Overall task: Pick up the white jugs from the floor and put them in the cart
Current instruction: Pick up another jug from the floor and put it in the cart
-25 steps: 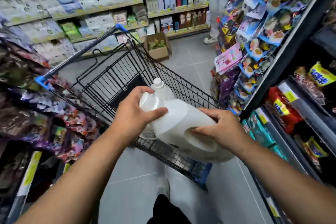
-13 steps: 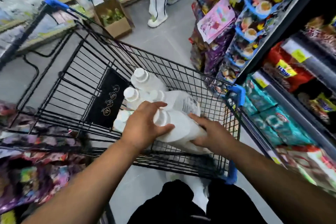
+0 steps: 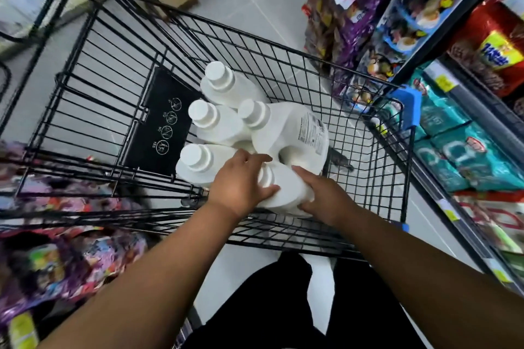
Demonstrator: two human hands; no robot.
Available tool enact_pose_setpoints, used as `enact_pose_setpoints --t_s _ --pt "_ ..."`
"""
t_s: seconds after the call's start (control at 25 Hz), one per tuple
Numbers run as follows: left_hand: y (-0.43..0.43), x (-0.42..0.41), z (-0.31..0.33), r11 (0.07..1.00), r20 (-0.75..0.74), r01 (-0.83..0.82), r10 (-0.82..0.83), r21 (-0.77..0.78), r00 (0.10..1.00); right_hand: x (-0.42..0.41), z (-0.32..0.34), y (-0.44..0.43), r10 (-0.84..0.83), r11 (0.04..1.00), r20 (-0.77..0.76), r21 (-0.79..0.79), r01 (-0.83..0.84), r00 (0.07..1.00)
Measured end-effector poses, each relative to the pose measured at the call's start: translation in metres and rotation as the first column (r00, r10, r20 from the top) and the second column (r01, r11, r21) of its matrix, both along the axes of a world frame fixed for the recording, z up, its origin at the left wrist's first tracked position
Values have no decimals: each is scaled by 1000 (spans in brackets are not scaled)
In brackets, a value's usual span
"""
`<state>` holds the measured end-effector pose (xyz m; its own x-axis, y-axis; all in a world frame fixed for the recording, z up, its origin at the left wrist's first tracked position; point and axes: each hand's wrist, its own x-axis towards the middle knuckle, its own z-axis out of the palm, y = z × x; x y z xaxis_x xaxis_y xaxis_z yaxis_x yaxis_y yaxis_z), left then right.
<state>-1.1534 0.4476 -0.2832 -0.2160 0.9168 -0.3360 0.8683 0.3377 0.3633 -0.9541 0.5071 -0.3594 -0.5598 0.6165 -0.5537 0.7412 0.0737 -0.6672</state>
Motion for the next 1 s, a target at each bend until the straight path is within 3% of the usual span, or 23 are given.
enact_pose_setpoints --t_s 0.44,0.64,0.8,0.92,1.0 --pt "-3 12 -31 994 23 108 -109 24 994 8 -24 -27 -95 996 33 0 95 995" --pt "-6 14 -27 996 82 85 -84 -7 993 20 -3 -34 -247 967 3 -66 247 969" --pt "6 36 7 979 191 169 -188 114 963 58 42 -40 -408 912 -68 10 410 910" --pt "18 71 50 935 192 257 -306 243 932 105 87 -53 -534 827 -161 102 553 830" --pt "23 104 78 917 273 262 -346 300 898 145 118 -70 -614 750 -233 126 650 754"
